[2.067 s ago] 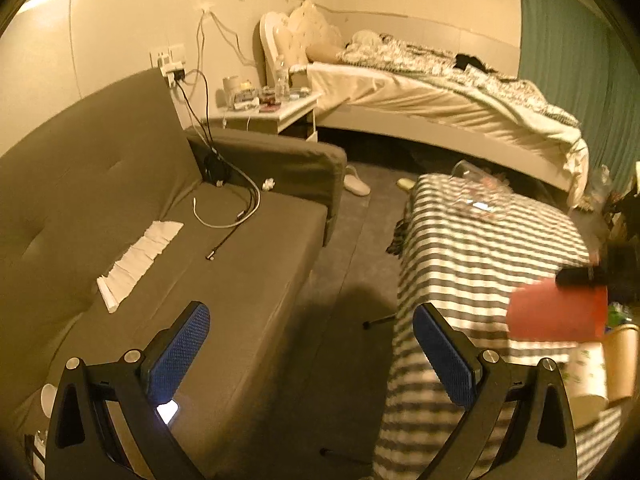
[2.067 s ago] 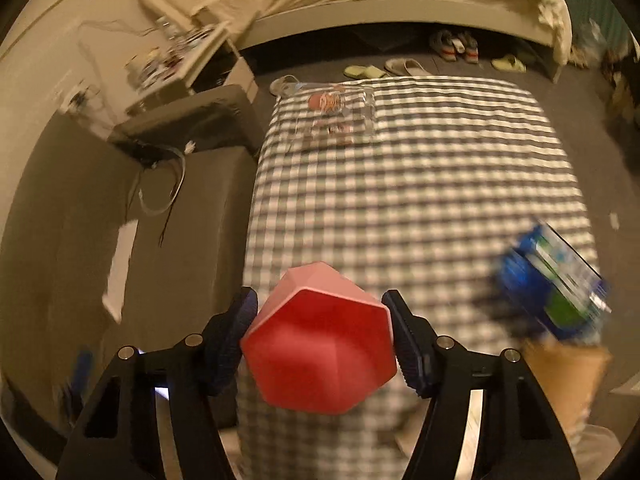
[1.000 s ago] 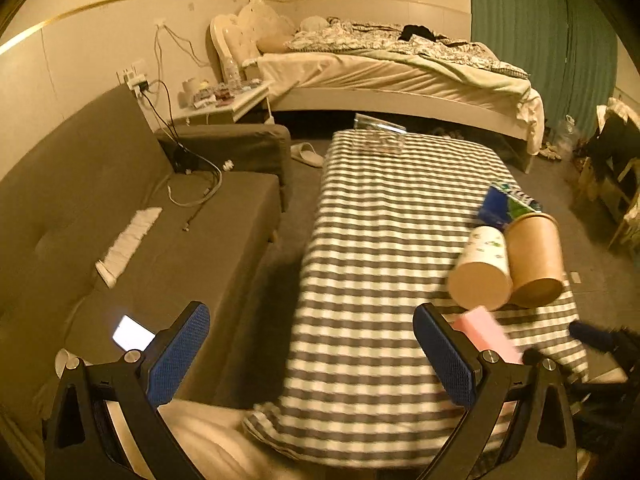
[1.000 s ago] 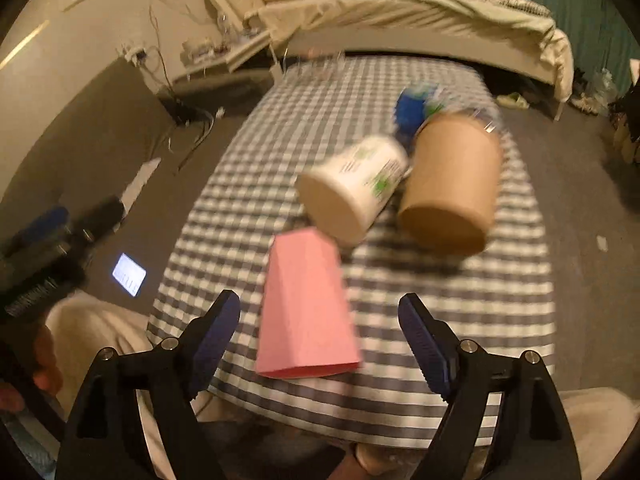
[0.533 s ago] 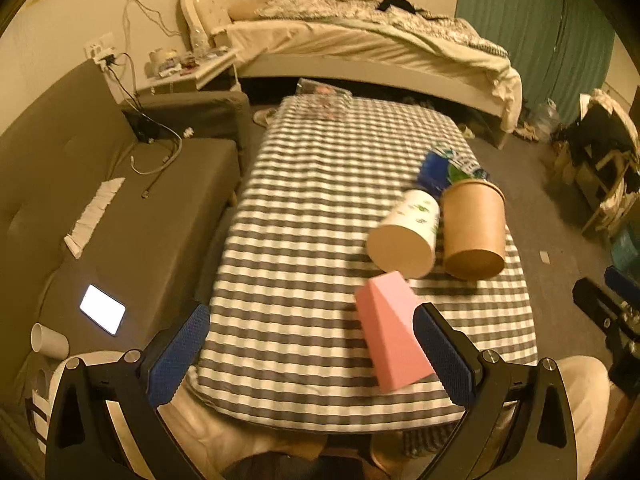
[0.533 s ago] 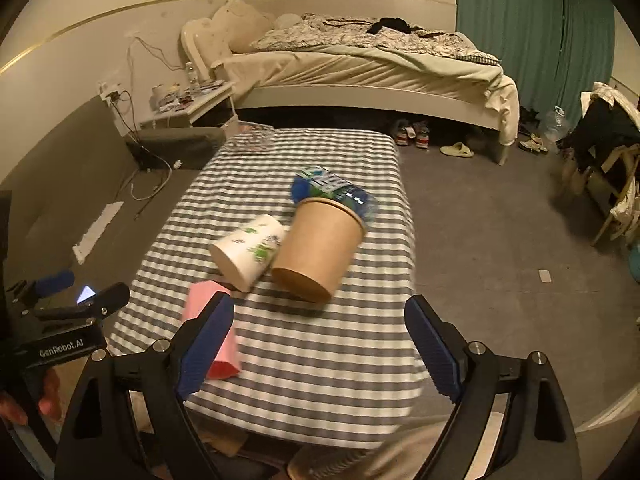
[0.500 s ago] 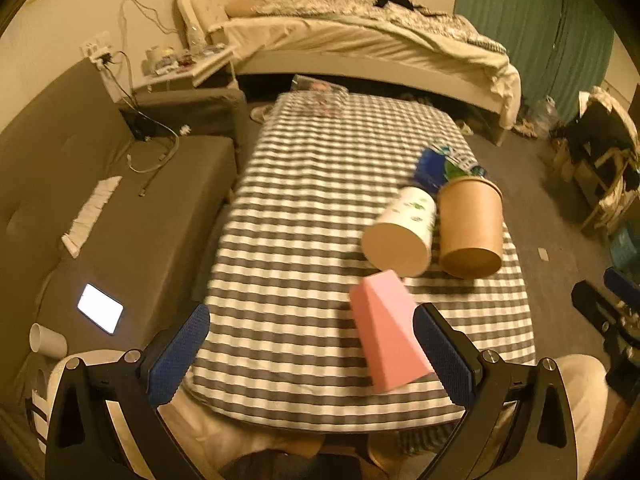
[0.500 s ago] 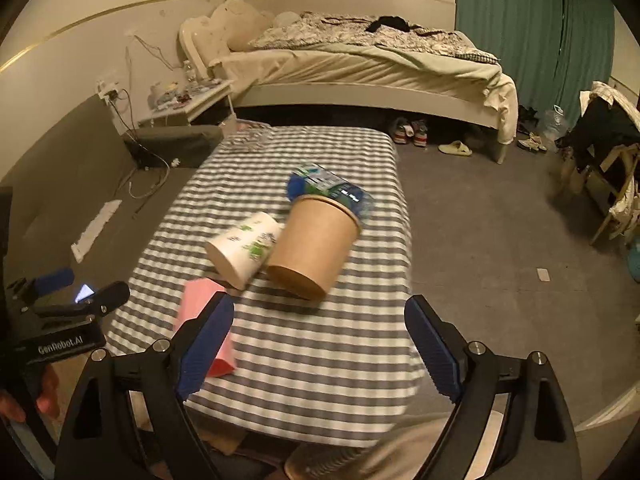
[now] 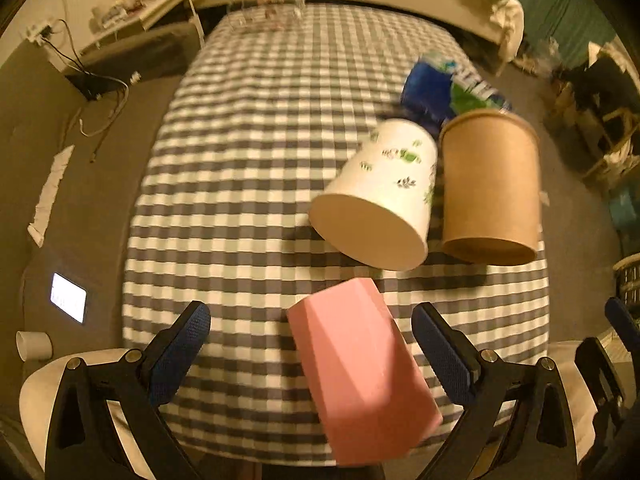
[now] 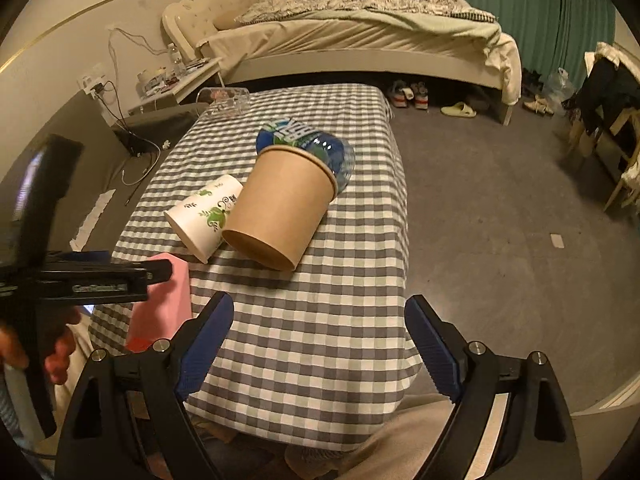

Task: Flip cup upside down
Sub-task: 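Close the left gripper on the pink cup while the right gripper releases it, then turn the pink cup rim-down with the left gripper and lower it onto the table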

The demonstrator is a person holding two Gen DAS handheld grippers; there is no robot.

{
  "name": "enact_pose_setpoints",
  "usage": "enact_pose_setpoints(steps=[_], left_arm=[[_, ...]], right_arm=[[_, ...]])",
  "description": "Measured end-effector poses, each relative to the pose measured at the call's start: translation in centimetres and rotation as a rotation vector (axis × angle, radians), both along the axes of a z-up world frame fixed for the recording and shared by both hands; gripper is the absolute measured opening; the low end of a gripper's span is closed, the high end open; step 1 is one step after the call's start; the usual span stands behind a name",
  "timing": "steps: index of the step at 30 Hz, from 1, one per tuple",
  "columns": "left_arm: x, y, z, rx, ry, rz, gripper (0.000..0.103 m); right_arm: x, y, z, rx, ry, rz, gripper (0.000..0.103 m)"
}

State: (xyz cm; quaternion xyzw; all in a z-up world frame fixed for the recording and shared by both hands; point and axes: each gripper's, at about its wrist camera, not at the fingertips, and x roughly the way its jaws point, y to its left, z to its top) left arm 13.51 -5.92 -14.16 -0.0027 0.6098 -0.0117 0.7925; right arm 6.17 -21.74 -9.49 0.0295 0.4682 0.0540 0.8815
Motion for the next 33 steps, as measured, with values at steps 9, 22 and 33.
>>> enact_pose_setpoints(steps=[9,22,33], left_arm=[[1.4,-1.0,-3.0,-0.054,0.140,-0.078,0.067],[-1.7,-0.6,4.1,-0.016,-0.112,-0.126,0.062],[-3.7,-1.8,3.2,-0.039,-0.199,-0.148,0.058]], right_arm=[[1.3,0.6,-1.7,0.030,0.028,0.026,0.087],[0.3,0.6,-0.5,0.023,-0.009,-0.008,0.087],[0.0,1.6,-0.4,-0.009,-0.011,-0.009,0.087]])
